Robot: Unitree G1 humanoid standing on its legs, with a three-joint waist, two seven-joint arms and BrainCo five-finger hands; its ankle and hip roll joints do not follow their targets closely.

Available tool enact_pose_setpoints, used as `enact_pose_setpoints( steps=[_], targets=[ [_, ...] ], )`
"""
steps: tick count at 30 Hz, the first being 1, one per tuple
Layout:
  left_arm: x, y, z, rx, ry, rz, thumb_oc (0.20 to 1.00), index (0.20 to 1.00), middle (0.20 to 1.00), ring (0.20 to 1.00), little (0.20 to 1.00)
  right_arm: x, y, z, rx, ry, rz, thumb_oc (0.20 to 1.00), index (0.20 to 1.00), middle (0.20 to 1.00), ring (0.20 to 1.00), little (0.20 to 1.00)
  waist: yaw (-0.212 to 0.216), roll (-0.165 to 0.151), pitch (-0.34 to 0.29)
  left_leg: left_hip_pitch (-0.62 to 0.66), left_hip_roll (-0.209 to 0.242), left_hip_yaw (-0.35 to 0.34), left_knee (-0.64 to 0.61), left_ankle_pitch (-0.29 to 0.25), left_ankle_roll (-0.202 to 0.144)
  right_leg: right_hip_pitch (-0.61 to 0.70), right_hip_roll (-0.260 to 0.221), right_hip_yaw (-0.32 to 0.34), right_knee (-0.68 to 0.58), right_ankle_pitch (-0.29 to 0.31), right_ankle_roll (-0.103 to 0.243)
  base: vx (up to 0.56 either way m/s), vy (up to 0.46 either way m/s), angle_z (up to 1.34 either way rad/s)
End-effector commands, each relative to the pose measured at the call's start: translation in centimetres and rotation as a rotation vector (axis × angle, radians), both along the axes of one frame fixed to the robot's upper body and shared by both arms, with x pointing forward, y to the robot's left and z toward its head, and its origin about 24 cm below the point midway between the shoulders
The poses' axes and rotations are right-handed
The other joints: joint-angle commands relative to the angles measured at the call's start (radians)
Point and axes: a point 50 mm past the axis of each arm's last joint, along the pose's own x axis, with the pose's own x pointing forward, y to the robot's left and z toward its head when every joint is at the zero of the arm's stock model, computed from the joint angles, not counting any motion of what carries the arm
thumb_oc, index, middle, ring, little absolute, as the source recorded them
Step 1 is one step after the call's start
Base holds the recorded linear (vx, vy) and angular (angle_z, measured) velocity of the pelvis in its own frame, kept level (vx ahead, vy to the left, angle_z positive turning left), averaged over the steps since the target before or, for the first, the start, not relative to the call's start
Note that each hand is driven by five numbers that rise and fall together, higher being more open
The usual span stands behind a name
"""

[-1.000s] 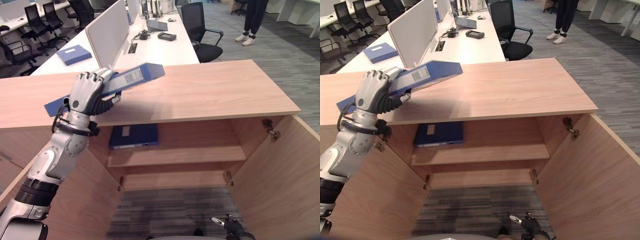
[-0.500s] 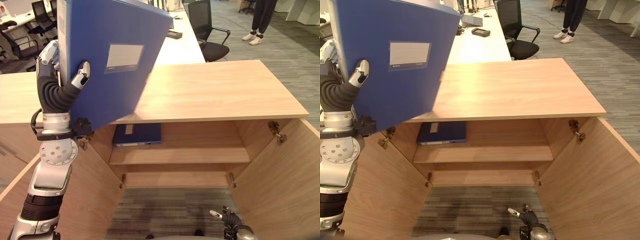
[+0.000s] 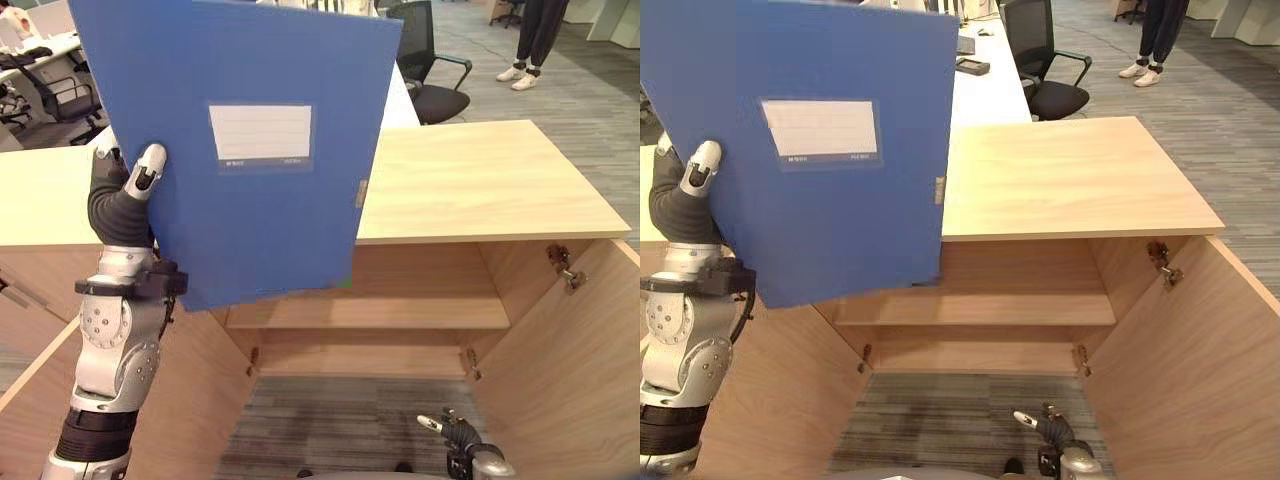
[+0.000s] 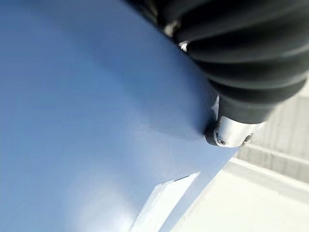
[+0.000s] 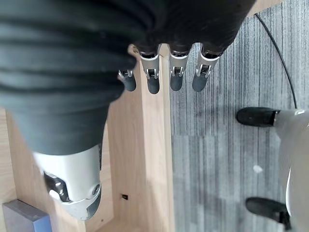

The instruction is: Put the empty folder in the office cabinet

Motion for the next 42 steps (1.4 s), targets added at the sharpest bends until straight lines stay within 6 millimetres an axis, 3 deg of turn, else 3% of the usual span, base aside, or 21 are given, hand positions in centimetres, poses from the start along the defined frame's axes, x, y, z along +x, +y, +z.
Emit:
enact_pose_setpoints(
  steps=[1, 8, 10, 13, 14, 21, 28, 35, 42],
  targets=[
    [0.0, 0.5, 2.2, -0.059, -0.103, -0.062, 0.2, 0.2, 0.2, 0.2, 0.2, 3.5, 0.5, 1.2, 0.019, -0.096, 0.011, 1.0, 1.0, 1.0, 1.0, 1.0, -0.001, -0.038, 0.025, 0.027, -0.001, 0.026, 0.014, -0.093, -0.025, 0.101, -0.042, 0.017, 0.019, -0.14, 0.067, 0.0, 0.0, 0.0],
    [0.1, 0.8, 1.0, -0.001, -0.025, -0.044, 0.2, 0.2, 0.2, 0.2, 0.2, 4.7, 0.7, 2.0, 0.04, -0.159, 0.018, 1.0, 1.0, 1.0, 1.0, 1.0, 0.001, -0.038, 0.028, 0.024, -0.002, 0.026, 0.014, -0.093, -0.023, 0.098, -0.046, 0.018, 0.021, -0.139, 0.069, 0.0, 0.0, 0.0],
    [0.5, 1.0, -0.7, 0.041, 0.053, 0.002, 0.2, 0.2, 0.2, 0.2, 0.2, 7.4, 1.1, 4.7, 0.057, -0.333, 0.065, 1.0, 1.0, 1.0, 1.0, 1.0, 0.001, -0.043, 0.032, 0.02, -0.003, 0.028, 0.014, -0.091, -0.022, 0.094, -0.049, 0.02, 0.024, -0.137, 0.07, 0.0, 0.0, 0.0],
    [0.6, 0.9, -1.4, 0.051, 0.087, 0.006, 0.2, 0.2, 0.2, 0.2, 0.2, 8.4, 1.2, 6.1, 0.069, -0.414, 0.088, 1.0, 1.0, 1.0, 1.0, 1.0, 0.001, -0.044, 0.032, 0.021, -0.003, 0.031, 0.014, -0.091, -0.021, 0.092, -0.05, 0.019, 0.025, -0.136, 0.071, 0.0, 0.0, 0.0],
    [0.7, 0.9, -2.1, 0.078, 0.12, 0.01, 0.2, 0.2, 0.2, 0.2, 0.2, 9.5, 1.2, 7.9, 0.079, -0.5, 0.126, 1.0, 1.0, 1.0, 1.0, 1.0, -0.001, -0.047, 0.033, 0.02, -0.003, 0.033, 0.014, -0.091, -0.02, 0.09, -0.052, 0.018, 0.025, -0.136, 0.072, 0.0, 0.0, 0.0],
    [1.1, 0.5, -3.7, 0.109, 0.19, -0.012, 0.2, 0.2, 0.2, 0.2, 0.2, 11.3, 1.3, 12.0, 0.128, -0.671, 0.239, 1.0, 1.0, 1.0, 1.0, 1.0, -0.004, -0.056, 0.036, 0.019, -0.006, 0.037, 0.014, -0.093, -0.018, 0.088, -0.055, 0.019, 0.025, -0.134, 0.072, 0.0, 0.0, 0.0],
    [1.3, -0.2, -4.1, 0.149, 0.198, -0.071, 0.2, 0.2, 0.2, 0.2, 0.2, 12.7, 3.1, 16.6, 0.316, -0.845, 0.382, 1.0, 1.0, 1.0, 1.0, 1.0, -0.005, -0.066, 0.033, 0.02, -0.003, 0.043, 0.014, -0.093, -0.018, 0.088, -0.059, 0.02, 0.023, -0.132, 0.076, 0.0, 0.0, 0.0],
    [1.5, -1.0, -3.9, 0.158, 0.173, -0.113, 0.2, 0.2, 0.2, 0.2, 0.2, 13.0, 5.4, 17.4, 0.495, -0.878, 0.43, 1.0, 1.0, 1.0, 1.0, 1.0, -0.007, -0.067, 0.029, 0.024, -0.003, 0.046, 0.014, -0.094, -0.018, 0.088, -0.06, 0.024, 0.022, -0.131, 0.076, 0.0, 0.0, 0.0],
    [1.8, -2.7, -3.1, 0.17, 0.124, -0.175, 0.2, 0.2, 0.2, 0.2, 0.2, 12.8, 9.5, 17.7, 0.713, -0.86, 0.502, 1.0, 1.0, 1.0, 1.0, 1.0, -0.007, -0.069, 0.027, 0.02, -0.002, 0.05, 0.014, -0.091, -0.02, 0.086, -0.058, 0.025, 0.02, -0.129, 0.075, 0.0, 0.0, 0.0]
  ],
)
